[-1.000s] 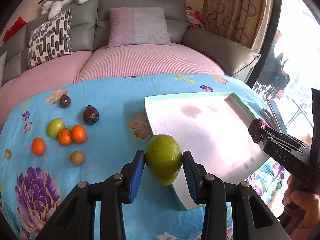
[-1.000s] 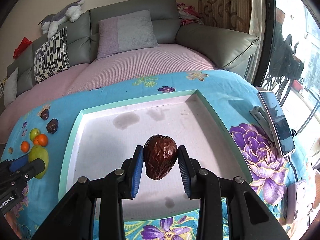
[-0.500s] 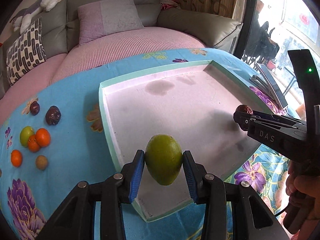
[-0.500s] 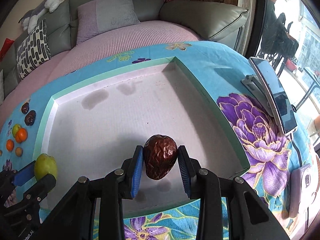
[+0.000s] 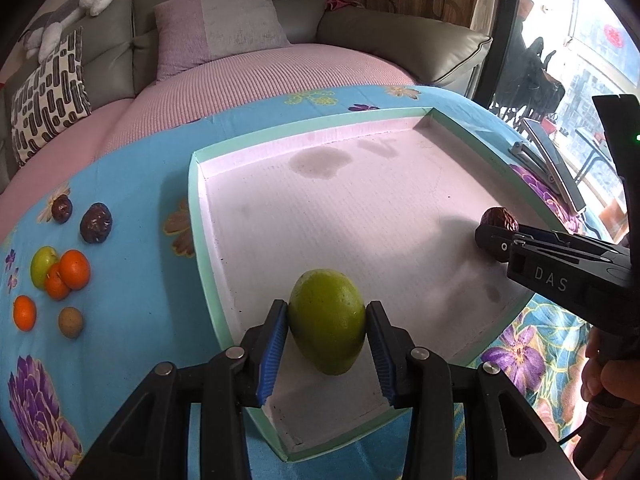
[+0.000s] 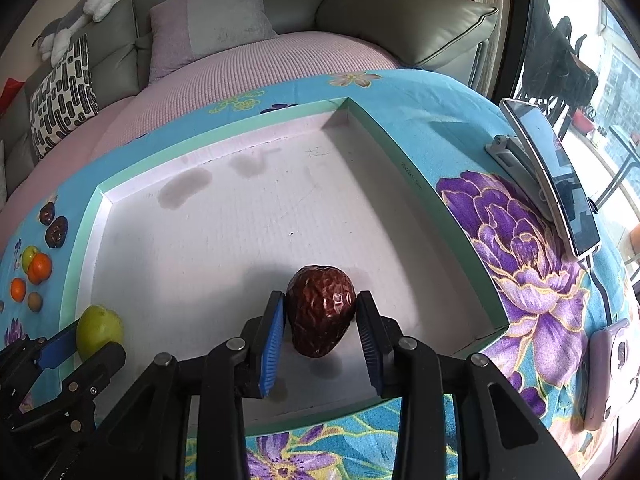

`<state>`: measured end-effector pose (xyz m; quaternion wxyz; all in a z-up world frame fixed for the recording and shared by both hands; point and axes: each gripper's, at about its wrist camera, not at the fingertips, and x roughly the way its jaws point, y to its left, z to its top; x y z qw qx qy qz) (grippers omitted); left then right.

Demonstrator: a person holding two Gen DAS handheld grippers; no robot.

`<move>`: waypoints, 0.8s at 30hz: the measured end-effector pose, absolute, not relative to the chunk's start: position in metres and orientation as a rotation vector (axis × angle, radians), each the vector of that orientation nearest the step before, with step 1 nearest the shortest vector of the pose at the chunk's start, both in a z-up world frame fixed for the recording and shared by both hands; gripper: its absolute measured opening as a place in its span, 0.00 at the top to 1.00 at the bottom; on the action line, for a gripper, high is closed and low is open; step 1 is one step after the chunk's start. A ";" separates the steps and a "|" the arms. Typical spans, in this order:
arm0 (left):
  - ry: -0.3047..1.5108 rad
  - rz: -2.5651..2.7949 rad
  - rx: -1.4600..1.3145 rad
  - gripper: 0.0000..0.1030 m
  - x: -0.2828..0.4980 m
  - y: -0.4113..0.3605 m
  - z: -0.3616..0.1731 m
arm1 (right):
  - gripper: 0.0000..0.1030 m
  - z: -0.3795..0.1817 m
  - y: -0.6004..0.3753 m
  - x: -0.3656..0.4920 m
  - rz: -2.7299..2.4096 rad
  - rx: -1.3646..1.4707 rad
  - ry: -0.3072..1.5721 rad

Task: Organize fruits
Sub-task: 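Open the right tool to drop the date while the left tool releases the mango into the tray, then withdraw both open tools from the tray back toward the remaining fruits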

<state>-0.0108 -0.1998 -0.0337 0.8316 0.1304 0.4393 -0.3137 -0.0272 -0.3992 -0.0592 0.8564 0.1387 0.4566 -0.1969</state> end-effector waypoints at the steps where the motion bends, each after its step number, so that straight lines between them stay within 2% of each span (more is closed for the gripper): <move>1: 0.931 -0.662 0.279 0.54 -0.011 -0.200 -0.034 | 0.58 -0.061 -0.400 -0.027 -0.414 0.295 0.964; 3: 0.925 -0.659 0.281 0.43 -0.011 -0.200 -0.031 | 0.45 -0.062 -0.401 -0.027 -0.411 0.303 0.960; 4: 0.917 -0.654 0.279 0.37 -0.012 -0.200 -0.029 | 0.41 -0.061 -0.401 -0.027 -0.409 0.307 0.954; 6: 0.897 -0.646 0.276 0.32 -0.012 -0.199 -0.025 | 0.40 -0.059 -0.401 -0.028 -0.401 0.316 0.943; 8: 0.882 -0.644 0.274 0.27 -0.013 -0.196 -0.020 | 0.32 -0.059 -0.402 -0.029 -0.400 0.322 0.939; 12: 0.833 -0.631 0.268 0.24 -0.014 -0.190 -0.007 | 0.32 -0.057 -0.402 -0.029 -0.400 0.320 0.931; 14: 0.804 -0.605 0.255 0.05 -0.012 -0.184 -0.002 | 0.32 -0.056 -0.401 -0.030 -0.397 0.315 0.929; 15: 0.791 -0.584 0.245 0.01 -0.010 -0.180 0.000 | 0.31 -0.056 -0.400 -0.029 -0.396 0.312 0.928; 18: 0.775 -0.495 0.213 0.00 0.002 -0.166 0.000 | 0.18 -0.057 -0.399 -0.028 -0.397 0.304 0.932; 24: 0.821 -0.284 0.142 0.00 0.030 -0.129 -0.015 | 0.17 -0.055 -0.397 -0.027 -0.387 0.292 0.911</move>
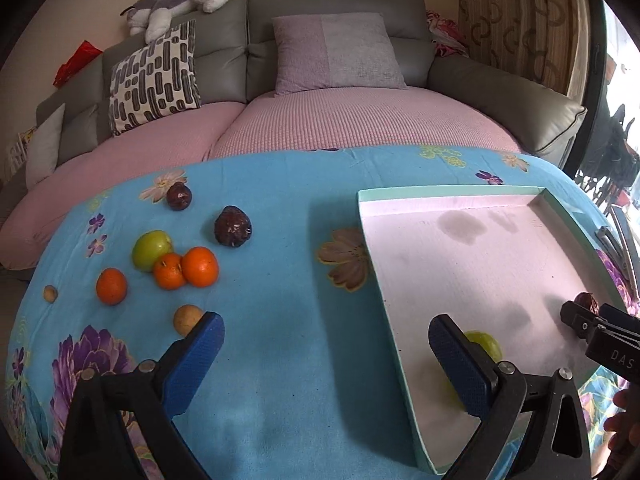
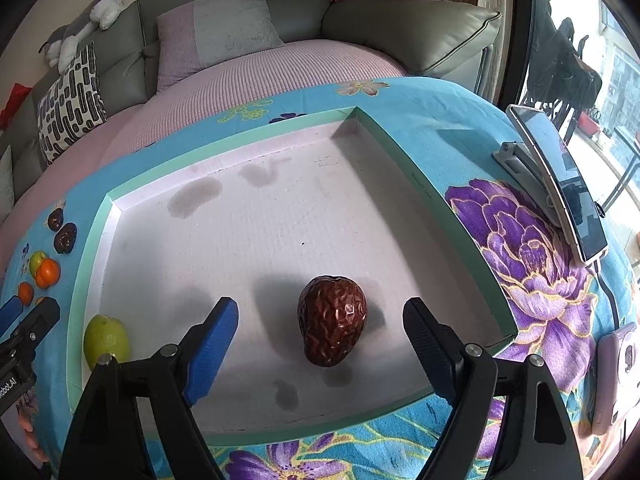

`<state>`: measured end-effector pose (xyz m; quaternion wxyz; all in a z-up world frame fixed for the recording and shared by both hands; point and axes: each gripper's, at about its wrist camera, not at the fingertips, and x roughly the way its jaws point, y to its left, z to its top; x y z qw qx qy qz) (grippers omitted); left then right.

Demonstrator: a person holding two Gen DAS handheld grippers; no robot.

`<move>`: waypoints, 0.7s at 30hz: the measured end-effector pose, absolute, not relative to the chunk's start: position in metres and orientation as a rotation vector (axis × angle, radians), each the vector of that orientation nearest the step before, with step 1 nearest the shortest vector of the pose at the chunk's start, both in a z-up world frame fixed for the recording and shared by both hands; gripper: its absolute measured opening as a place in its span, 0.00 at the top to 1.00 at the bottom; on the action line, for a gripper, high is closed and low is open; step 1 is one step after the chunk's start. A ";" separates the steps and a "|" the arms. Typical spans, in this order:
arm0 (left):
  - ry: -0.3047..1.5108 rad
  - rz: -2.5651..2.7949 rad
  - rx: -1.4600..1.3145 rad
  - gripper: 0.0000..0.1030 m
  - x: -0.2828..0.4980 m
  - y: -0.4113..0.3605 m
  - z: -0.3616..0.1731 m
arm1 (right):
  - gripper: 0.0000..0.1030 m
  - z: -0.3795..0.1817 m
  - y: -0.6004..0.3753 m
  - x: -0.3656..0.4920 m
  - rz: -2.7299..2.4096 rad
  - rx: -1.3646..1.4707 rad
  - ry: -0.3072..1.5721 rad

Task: Organize fruits
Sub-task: 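Withdraw both open tools from the tray back toward the remaining fruits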

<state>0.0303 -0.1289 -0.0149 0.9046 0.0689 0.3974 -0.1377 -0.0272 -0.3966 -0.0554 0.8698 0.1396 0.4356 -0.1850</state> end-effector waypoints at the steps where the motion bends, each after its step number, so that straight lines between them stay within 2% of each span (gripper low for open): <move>1: 0.833 -0.248 0.131 0.00 0.034 -0.122 -0.018 | 0.16 -0.055 -0.395 -0.027 -0.386 0.281 0.905; 4: 0.868 -0.158 0.101 0.00 0.043 -0.104 -0.026 | 0.06 -0.052 -0.391 -0.025 -0.390 0.256 0.888; 21: 0.898 0.022 0.117 0.00 0.063 -0.055 -0.033 | 0.06 -0.036 -0.361 -0.021 -0.312 0.207 0.792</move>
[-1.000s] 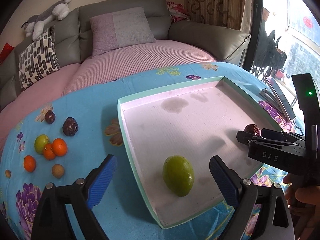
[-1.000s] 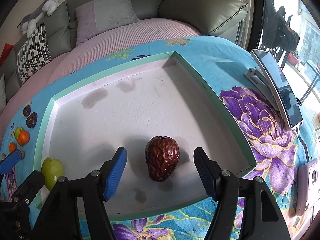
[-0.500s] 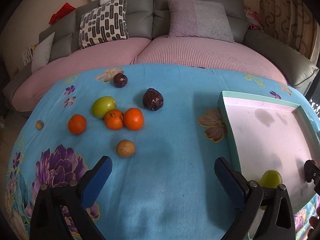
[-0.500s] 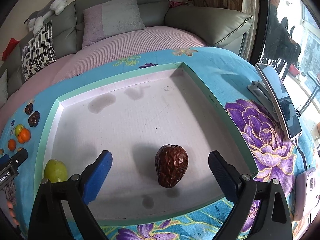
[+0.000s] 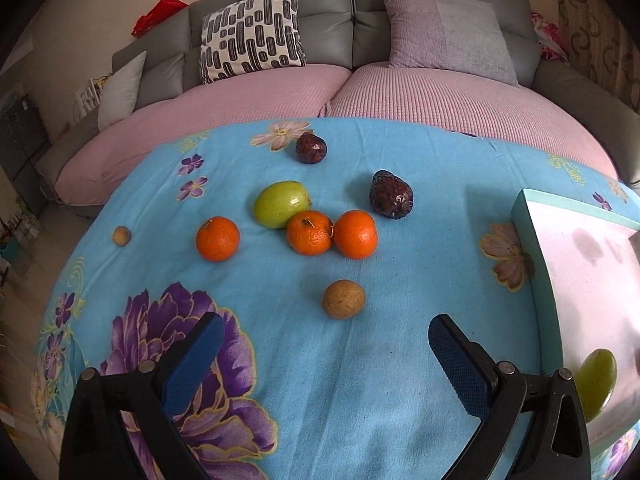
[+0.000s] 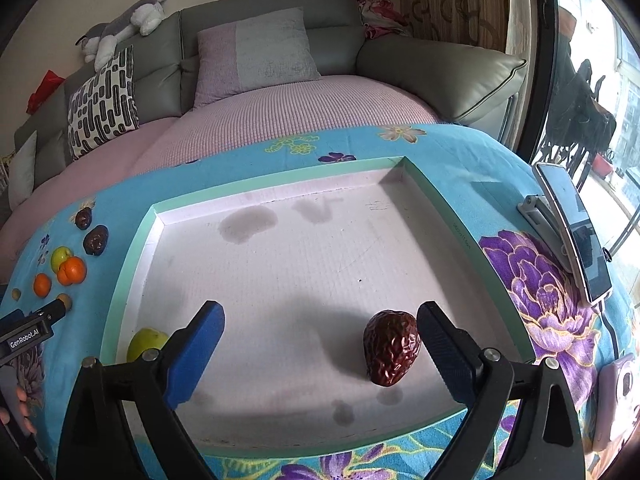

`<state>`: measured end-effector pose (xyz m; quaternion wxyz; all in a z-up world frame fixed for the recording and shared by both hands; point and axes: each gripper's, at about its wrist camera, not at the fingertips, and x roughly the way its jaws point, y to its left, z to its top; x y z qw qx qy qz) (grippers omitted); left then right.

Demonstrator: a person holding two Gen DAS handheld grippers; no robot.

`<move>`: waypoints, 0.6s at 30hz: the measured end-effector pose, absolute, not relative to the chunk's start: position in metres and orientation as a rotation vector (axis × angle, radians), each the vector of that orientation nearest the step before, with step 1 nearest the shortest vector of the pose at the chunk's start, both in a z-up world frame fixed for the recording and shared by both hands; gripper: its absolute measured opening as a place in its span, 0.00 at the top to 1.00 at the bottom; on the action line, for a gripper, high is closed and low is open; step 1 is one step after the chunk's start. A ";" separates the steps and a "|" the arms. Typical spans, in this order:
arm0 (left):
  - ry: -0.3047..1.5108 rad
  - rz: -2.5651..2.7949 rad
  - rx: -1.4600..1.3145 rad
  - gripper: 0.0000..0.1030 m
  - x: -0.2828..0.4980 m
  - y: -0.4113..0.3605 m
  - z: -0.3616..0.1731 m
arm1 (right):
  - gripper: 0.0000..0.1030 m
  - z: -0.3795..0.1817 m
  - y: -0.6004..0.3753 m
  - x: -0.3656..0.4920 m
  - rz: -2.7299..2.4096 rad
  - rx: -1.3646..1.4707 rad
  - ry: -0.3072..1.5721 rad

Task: Organize fruits
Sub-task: 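Withdraw both open tools from the tray back toward the remaining fruits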

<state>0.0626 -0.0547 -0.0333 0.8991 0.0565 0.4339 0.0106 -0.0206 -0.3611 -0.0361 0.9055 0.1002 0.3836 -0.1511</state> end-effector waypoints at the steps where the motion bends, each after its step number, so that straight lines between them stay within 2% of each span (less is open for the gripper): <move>1: 0.896 0.029 0.129 0.00 0.063 -0.054 -0.033 | 0.06 -0.036 -0.359 -0.020 -0.305 0.205 0.788; 9: 0.909 0.054 0.150 0.00 0.078 -0.030 -0.034 | 0.06 -0.025 -0.330 -0.013 -0.257 0.143 0.777; 18: 0.910 0.139 0.103 0.00 0.097 0.034 -0.033 | 0.06 -0.019 -0.272 0.014 -0.127 0.061 0.784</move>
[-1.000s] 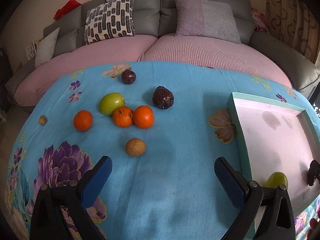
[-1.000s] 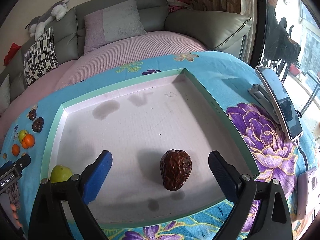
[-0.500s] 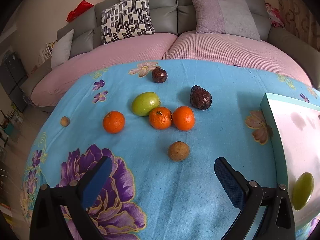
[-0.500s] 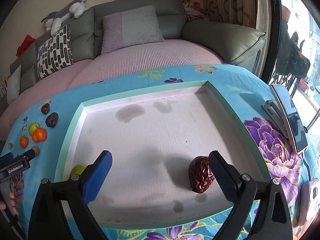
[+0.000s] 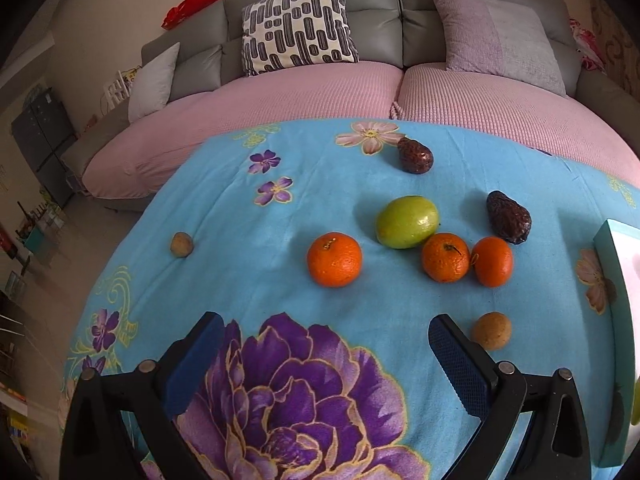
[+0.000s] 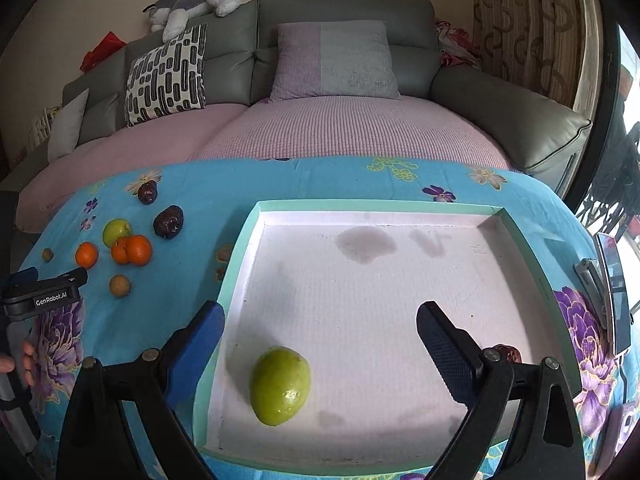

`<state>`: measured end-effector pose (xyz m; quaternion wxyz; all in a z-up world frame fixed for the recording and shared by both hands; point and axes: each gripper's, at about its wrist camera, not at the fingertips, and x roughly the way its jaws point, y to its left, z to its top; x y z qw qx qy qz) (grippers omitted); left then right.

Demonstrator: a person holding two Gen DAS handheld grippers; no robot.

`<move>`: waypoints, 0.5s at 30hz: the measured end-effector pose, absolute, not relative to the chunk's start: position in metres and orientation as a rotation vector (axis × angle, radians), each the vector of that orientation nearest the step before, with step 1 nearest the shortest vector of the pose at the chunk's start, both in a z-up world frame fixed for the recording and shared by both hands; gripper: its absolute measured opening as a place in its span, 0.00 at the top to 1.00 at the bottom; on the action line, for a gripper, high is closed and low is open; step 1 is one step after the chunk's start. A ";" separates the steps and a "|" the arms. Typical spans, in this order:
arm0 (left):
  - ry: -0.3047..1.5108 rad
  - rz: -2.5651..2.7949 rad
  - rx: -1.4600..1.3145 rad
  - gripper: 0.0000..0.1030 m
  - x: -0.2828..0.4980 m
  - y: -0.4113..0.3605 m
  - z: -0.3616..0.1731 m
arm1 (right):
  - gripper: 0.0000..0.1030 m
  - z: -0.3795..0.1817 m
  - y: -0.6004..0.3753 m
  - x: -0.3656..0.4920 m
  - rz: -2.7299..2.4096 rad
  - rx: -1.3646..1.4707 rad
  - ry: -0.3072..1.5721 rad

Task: Organize fruits
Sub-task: 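Withdraw both open tools from the tray back toward the remaining fruits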

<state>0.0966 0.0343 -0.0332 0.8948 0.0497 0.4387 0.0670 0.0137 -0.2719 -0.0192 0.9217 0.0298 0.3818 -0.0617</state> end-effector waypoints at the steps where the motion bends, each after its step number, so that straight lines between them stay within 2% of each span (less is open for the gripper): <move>1: 0.915 0.143 0.087 0.00 0.098 0.042 -0.034 | 0.06 -0.019 -0.266 0.017 -0.112 0.054 0.787; 7: 0.928 0.145 0.043 0.00 0.102 0.072 -0.031 | 0.06 -0.021 -0.227 0.047 -0.031 0.033 0.847; 15: 0.911 0.085 -0.073 0.00 0.110 0.091 -0.022 | 0.06 -0.008 -0.184 0.072 0.077 0.003 0.808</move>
